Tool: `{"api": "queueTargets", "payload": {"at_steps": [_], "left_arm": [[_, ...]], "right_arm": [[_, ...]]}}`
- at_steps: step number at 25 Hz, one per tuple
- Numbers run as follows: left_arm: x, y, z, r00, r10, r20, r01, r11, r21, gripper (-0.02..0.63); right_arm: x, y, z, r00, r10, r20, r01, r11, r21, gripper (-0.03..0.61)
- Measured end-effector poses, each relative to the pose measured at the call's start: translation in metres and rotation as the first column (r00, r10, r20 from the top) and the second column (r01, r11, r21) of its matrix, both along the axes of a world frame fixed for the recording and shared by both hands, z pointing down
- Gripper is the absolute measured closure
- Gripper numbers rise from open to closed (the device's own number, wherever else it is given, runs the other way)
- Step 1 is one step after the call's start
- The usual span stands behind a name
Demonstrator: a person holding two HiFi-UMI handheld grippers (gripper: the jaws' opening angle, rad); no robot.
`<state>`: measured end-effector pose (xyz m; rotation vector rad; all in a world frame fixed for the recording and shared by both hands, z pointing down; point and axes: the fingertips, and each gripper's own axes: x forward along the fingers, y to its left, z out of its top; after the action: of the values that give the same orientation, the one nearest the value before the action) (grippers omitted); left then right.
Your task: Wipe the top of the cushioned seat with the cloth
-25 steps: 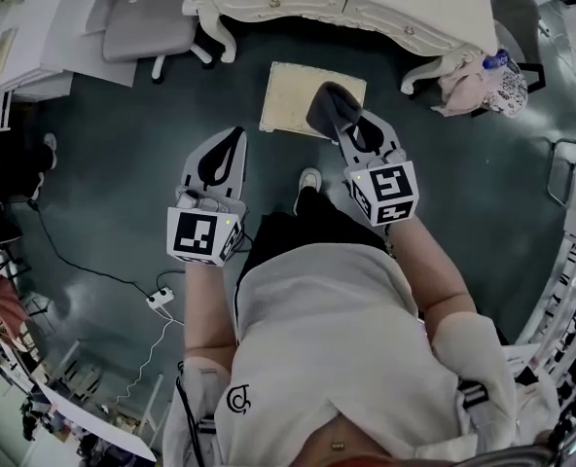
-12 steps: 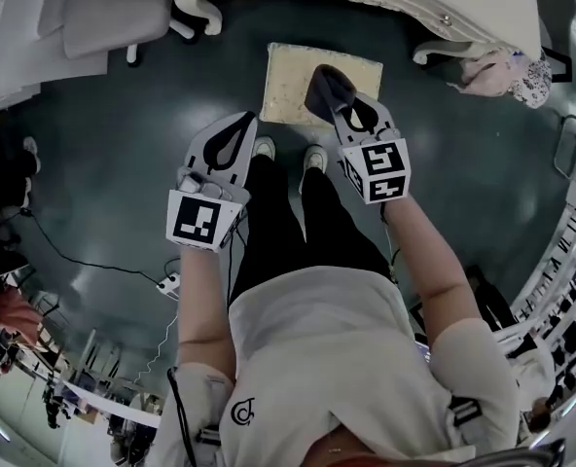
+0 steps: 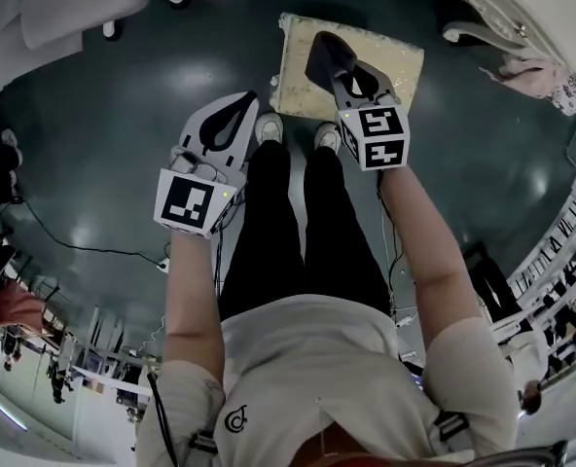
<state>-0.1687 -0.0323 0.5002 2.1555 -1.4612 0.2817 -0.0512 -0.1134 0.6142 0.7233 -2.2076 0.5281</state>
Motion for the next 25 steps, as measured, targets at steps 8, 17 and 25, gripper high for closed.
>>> {"api": "queueTargets", "payload": {"at_steps": [8,17,25], "left_arm": [[-0.009,-0.013,0.055,0.999,-0.001,-0.046,0.003,0.999,0.033,0.601],[-0.008,-0.013,0.071,0.997,-0.012,-0.082,0.015,0.999,0.041,0.601],[0.016,-0.006,0.081,0.998,0.012,-0.068,-0.011,1.0,0.021,0.601]], "right_arm": [[-0.044,-0.003,0.084,0.999,-0.023,-0.023,0.021,0.997,-0.068,0.502],[-0.048,-0.015,0.132,0.996,-0.036,-0.077,0.031,0.997,-0.064,0.497],[-0.034,-0.019,0.132,0.996,-0.033,-0.079,0.029,0.998,-0.056,0.495]]}}
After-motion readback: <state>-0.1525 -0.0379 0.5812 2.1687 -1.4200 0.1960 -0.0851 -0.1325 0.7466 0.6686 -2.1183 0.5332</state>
